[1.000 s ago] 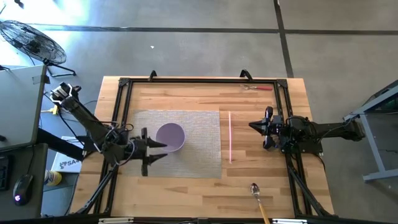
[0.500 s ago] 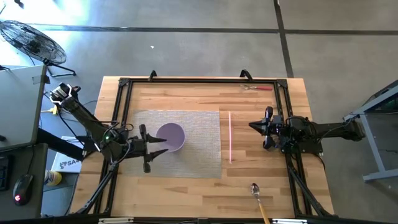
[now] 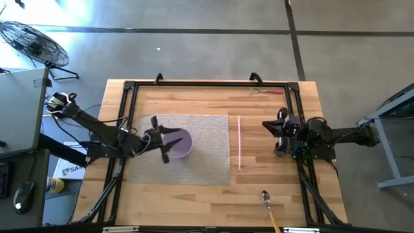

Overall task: Pick & Place Utensil
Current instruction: Put the blue glass on the gray mat to the top right of the purple bowl

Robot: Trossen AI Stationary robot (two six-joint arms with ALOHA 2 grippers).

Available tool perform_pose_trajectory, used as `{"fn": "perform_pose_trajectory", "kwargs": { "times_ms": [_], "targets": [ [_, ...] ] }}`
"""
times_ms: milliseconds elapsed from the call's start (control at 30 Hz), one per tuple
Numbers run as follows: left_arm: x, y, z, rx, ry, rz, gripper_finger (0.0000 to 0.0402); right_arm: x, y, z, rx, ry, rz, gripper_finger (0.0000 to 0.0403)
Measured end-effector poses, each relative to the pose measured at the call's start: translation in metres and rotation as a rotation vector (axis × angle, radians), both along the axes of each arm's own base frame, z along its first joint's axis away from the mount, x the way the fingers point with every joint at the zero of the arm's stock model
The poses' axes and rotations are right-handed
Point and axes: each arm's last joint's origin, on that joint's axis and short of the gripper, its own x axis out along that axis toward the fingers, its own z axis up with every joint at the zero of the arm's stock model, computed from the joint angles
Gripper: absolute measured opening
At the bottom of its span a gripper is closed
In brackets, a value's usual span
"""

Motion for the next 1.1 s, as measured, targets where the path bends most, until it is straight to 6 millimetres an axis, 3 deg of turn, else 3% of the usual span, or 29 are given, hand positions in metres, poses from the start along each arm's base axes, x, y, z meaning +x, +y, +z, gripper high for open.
{"fn": "perform_pose_trajectory", "kwargs": {
  "times_ms": [100,233,400,800,1100],
  "targets": [
    [0.002,0.006,0.0,0.0,0.001,0.03,0.0166,0.0,0.001,0.001,0.076,-0.031,0.054,0.0012],
    [0.004,0.01,0.0,-0.008,-0.002,0.053,0.0166,-0.002,0.0,0.007,0.043,-0.078,0.022,0.0012],
    [0.004,0.011,0.0,-0.008,0.0,0.053,0.0166,-0.002,0.0,0.025,0.054,-0.085,-0.002,0.0012],
    [0.004,0.011,-0.001,-0.007,0.003,0.053,0.0166,0.031,-0.003,0.068,0.149,0.444,-0.144,0.0012],
    [0.004,0.011,-0.001,-0.009,0.003,0.052,0.0166,0.058,0.002,0.107,0.369,0.917,-0.134,0.0012]
  ]
}}
